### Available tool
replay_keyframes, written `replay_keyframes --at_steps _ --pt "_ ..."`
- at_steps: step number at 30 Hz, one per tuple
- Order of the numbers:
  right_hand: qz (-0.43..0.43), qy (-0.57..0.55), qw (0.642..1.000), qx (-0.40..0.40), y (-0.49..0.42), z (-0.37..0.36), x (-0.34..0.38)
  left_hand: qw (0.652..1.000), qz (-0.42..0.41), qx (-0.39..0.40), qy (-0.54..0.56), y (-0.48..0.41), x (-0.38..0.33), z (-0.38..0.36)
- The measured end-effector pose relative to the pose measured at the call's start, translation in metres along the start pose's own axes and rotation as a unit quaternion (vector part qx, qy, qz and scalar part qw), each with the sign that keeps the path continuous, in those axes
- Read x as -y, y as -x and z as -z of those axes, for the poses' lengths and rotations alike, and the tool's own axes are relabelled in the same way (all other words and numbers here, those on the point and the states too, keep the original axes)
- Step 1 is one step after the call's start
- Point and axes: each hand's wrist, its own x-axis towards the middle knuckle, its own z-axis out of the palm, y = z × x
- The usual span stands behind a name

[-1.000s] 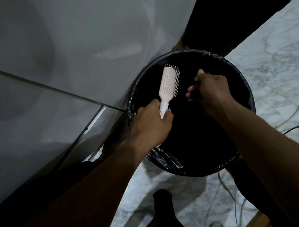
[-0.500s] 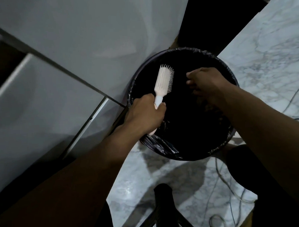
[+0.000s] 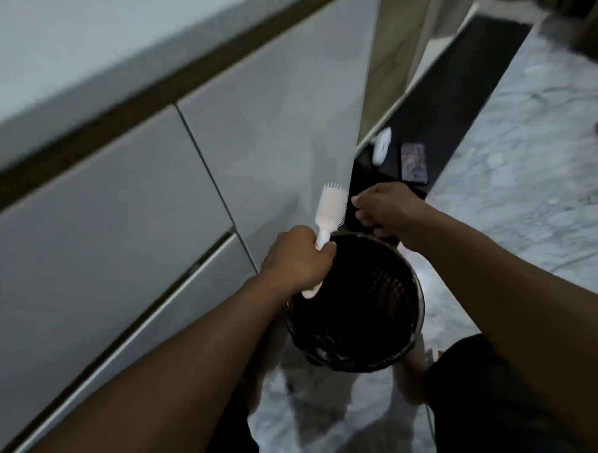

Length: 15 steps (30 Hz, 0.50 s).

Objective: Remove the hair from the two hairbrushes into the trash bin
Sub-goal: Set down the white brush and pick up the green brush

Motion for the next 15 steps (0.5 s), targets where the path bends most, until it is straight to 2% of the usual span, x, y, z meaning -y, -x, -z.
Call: replay_keyframes --at_steps 5,11,15 --pt "0.06 0.017 0.998 -0.008 0.071 0.028 0.082 0.995 -0.073 -0.074 -0.011 0.049 -0.056 0.082" --pt "0.183 0.049 0.982 -0.024 0.158 0.045 0.16 0.975 -0.139 -0.168 -0.041 0.119 -0.097 0.174" --pt "0.233 0.047 0.971 -0.024 0.206 0.037 0.207 0.962 -0.133 -0.232 -0.045 0.16 -0.105 0.226"
